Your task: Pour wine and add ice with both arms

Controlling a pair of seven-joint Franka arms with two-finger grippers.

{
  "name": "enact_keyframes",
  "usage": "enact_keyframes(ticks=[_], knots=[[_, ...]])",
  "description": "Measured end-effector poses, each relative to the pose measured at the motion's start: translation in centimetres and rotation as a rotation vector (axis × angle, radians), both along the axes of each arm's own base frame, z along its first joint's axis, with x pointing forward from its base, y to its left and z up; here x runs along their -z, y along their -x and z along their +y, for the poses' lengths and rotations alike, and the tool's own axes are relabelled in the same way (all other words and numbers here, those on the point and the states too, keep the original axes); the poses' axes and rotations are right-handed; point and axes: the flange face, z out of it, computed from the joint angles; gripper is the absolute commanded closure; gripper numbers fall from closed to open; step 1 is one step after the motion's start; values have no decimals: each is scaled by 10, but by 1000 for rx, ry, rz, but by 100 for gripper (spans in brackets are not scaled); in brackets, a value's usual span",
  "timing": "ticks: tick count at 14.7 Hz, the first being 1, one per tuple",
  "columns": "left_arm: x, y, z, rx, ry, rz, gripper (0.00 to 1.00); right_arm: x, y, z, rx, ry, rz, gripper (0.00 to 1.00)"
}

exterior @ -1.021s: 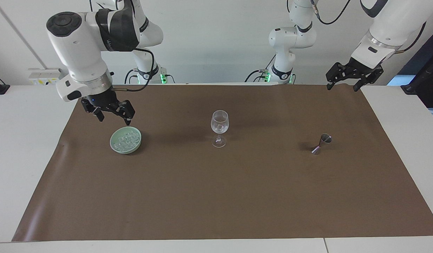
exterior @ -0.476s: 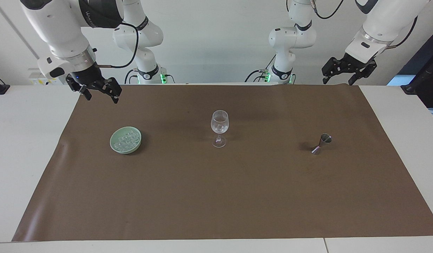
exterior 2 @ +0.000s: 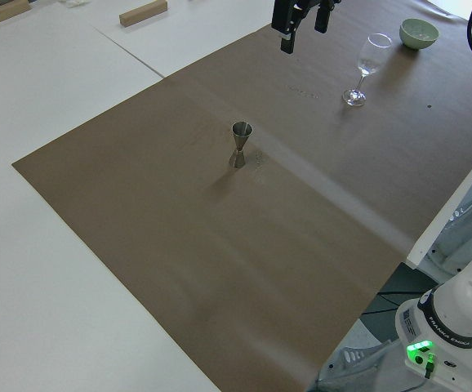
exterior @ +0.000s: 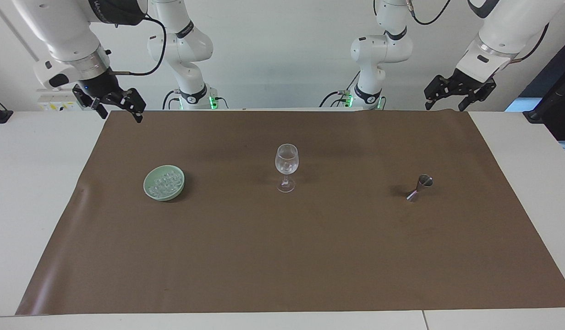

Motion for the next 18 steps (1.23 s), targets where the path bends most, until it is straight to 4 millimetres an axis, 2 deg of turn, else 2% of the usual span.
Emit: enact_keyframes(ticks=[4,8,10,13,18], knots=[[3,-4,4,-9,0,-1,0,3,2,1,-5,1,6,0],[3,-4,1,-3,0,-3,0,20,7,0,-7,-2,15,0],[3,-4,1,-3,0,-5,0,25,11,-9,-36,-7,8,0],[5,-4,1,-2,0,1,0,14,16,-24,-73,-11,-19,0],[7,-4,0,0,-1,5,0,3,21,-24,-77,-11,-28,0]])
